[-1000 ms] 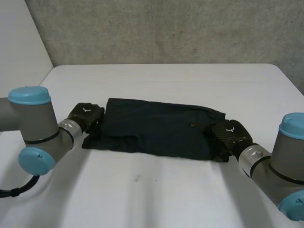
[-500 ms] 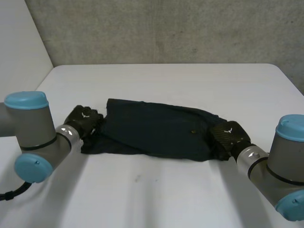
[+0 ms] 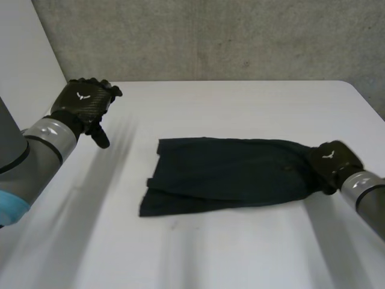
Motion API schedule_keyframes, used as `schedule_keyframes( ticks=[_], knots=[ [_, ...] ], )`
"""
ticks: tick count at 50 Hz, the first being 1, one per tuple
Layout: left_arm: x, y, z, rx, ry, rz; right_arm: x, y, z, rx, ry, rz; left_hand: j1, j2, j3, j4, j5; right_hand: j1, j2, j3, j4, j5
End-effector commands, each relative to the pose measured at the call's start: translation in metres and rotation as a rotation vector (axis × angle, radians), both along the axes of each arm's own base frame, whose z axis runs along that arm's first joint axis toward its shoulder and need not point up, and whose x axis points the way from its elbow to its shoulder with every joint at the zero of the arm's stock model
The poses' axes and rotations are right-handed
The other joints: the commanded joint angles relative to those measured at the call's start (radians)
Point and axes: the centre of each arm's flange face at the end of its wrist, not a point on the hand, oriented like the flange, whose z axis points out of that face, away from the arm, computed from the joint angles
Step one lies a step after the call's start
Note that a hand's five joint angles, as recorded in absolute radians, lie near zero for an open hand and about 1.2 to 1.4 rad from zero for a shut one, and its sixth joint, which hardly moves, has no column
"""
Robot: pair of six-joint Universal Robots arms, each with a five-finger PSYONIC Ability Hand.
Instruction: Fold the shorts.
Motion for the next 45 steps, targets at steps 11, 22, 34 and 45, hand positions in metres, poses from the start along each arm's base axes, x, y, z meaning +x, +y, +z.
schedule_keyframes(
  ticks=[11, 22, 34, 45],
  knots=[
    [-0.005, 0.01, -0.003, 0.014, 0.017, -0.015, 0.145, 0.08, 0.05, -0.377, 0.181, 0.64, -0.053, -0.039, -0.045, -0.042, -0.026, 0.468, 0.24, 0.214, 0.208, 0.277],
    [-0.011, 0.008, 0.009, 0.015, 0.129, -0.018, 0.193, 0.157, 0.009, -0.295, 0.095, 1.052, -0.053, -0.039, -0.045, -0.042, -0.026, -0.631, -0.859, -0.885, -0.892, -0.822],
    [-0.041, 0.015, 0.029, -0.032, 0.179, -0.103, 0.152, 0.088, 0.099, -0.03, -0.564, 0.603, -0.047, -0.034, -0.039, -0.037, -0.02, -0.754, -0.982, -1.008, -1.014, -0.945],
    [-0.101, 0.04, -0.003, 0.126, 0.235, -0.254, 0.077, 0.027, 0.084, 0.04, -0.57, 0.13, -0.029, -0.016, -0.021, -0.019, -0.002, -0.754, -0.982, -1.008, -1.014, -0.945]
  ],
)
